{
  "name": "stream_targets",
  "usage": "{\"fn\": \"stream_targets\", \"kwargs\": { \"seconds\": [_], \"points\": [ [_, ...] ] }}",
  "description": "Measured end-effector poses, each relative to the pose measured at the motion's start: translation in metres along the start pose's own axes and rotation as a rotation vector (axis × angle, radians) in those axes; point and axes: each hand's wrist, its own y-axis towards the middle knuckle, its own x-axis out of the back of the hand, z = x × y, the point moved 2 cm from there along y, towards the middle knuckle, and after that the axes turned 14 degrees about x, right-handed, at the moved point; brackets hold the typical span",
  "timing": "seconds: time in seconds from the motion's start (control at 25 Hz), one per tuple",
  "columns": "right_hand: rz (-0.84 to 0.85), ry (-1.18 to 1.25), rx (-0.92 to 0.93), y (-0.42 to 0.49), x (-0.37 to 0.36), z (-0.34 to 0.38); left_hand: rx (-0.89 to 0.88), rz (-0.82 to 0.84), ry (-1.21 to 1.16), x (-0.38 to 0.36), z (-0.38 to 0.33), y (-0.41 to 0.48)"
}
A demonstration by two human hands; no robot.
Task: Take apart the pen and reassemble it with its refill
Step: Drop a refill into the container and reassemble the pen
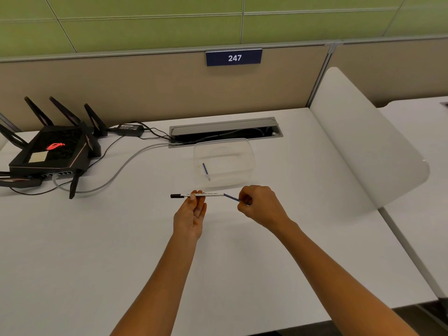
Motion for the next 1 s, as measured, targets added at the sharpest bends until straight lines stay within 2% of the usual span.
{"fn": "stream_targets", "kwargs": {
  "seconds": [0.56,1.0],
  "points": [
    [-0.031,0.015,0.088,0.004,0.006,-0.005,0.010,0.009,0.043,-0.009,0.011,-0.001],
    [-0.274,0.213,0.013,-0.005,0.008,-0.006,0.073,0.001,-0.051,-0.018,0.026,-0.006]
  ]
}}
